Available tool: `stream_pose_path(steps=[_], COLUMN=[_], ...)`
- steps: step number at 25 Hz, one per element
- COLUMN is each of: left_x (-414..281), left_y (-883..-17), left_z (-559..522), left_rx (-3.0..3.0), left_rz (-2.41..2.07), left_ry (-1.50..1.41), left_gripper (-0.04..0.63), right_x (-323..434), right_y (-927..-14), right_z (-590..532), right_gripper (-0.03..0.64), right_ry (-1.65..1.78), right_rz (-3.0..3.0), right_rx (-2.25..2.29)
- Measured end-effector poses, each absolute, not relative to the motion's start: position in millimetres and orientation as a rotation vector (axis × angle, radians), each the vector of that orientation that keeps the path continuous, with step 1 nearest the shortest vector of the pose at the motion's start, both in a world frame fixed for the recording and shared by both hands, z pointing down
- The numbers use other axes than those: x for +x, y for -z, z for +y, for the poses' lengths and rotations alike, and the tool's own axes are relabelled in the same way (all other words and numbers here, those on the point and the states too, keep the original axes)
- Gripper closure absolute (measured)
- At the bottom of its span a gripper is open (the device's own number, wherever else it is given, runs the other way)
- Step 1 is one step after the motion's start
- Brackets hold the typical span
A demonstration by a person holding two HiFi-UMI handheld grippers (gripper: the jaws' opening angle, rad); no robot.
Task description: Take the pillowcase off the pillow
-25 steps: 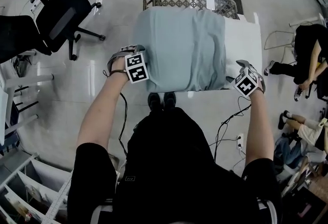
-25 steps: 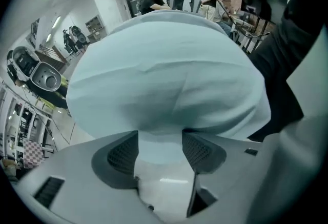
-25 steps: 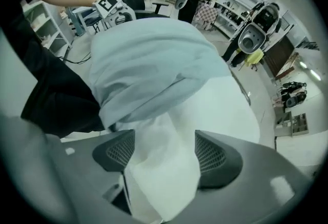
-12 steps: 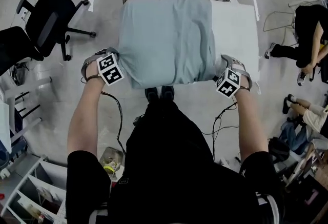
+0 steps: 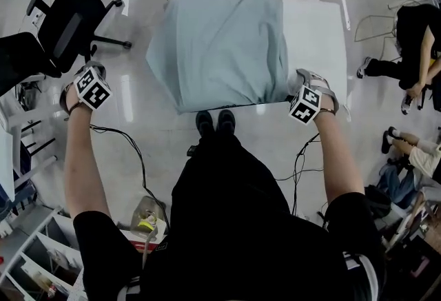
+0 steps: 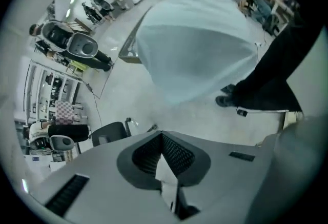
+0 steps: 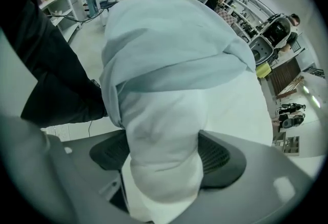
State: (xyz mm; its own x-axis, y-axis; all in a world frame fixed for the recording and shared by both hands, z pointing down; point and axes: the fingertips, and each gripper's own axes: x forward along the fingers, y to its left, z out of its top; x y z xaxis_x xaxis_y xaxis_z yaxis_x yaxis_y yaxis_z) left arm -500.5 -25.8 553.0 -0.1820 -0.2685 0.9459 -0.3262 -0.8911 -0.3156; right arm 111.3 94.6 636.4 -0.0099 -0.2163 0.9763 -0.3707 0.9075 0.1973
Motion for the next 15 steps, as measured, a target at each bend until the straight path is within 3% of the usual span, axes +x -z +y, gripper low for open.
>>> stream_pose_path(steps=[8, 10, 15], left_x=[-272.5, -213.7, -85.9], left_y=[-544.9, -537.1, -539.9], left_z=[37.5, 58.5, 115.3], left_rx=[2.597, 2.709, 2.914], left_rz=[-0.567, -0.487, -0.298], left_ry=[-1.649, -1.569, -1.614], left_gripper=[0.588, 0.483, 0.407], right_x=[101.4, 97.1, 96.3], right_y=[-622.0, -617.5, -617.4], right_z=[93.6, 95.7, 105.8], right_gripper=[0.19, 0.19, 0.193], right_ry=[-0.108, -0.106, -0.064], right_rz=[-1.57, -1.588, -1.625], right_rx=[0.605, 0.629, 0.605])
